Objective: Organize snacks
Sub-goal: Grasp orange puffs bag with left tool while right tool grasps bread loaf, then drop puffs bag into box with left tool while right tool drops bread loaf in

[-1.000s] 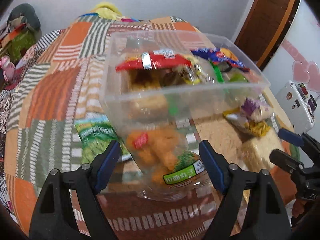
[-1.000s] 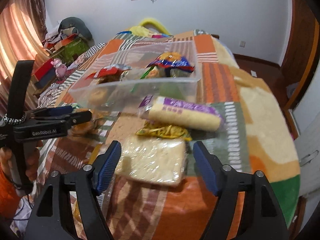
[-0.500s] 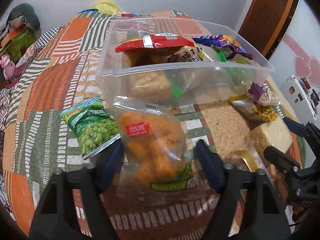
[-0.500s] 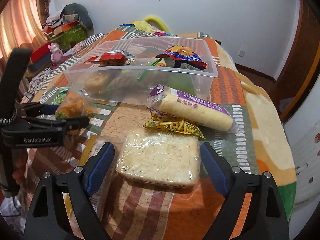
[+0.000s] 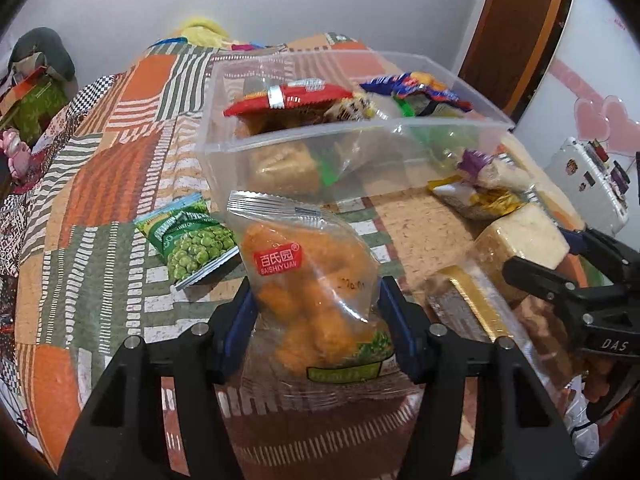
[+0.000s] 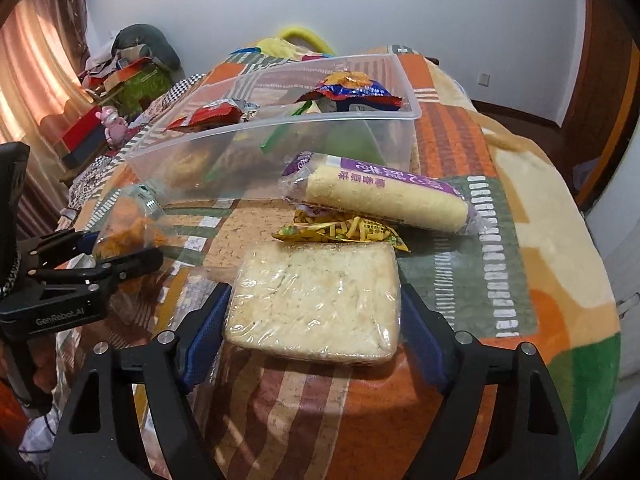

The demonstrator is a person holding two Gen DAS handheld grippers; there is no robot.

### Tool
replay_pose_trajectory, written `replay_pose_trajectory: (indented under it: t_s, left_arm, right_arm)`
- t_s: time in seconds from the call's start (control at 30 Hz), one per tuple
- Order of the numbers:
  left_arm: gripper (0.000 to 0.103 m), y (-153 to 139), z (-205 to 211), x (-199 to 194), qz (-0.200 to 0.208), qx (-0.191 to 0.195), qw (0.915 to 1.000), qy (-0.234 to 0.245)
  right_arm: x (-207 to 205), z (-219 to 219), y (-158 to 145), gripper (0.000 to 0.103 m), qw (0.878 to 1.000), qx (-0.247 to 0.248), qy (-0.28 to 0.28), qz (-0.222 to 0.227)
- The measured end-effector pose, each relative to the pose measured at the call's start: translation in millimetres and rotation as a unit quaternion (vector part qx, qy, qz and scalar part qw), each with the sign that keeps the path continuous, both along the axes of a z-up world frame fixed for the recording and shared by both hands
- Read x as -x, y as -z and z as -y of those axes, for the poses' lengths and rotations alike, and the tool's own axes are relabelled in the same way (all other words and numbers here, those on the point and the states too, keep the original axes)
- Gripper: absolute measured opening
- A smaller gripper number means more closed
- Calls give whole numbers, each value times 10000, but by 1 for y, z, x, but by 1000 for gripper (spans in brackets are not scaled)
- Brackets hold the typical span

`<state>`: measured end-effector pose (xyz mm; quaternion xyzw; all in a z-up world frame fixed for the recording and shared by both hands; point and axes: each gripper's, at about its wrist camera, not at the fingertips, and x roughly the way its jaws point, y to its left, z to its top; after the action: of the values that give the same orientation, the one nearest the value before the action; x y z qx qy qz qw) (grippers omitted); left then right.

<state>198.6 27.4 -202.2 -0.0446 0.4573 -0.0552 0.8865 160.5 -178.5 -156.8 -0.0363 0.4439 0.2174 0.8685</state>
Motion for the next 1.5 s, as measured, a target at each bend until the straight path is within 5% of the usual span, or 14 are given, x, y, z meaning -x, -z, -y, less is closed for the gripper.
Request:
replay_pose_trajectory:
  t_s: [0.57,1.1,1.5]
  left_arm:
    - [60,-77,-6,-15,919,197,9955,-115]
    - [60,-49,-18,-93,611,241,9972,-369]
    - [64,-42,-16,-102,597,62,9975,-371]
  right_arm:
    - [-8,7,-68,79,9950,-538,68,834]
    - [-75,-30,-60,79,9961,-486,193,708]
    - [-85,-41,-46,80,9986,-251,37,457]
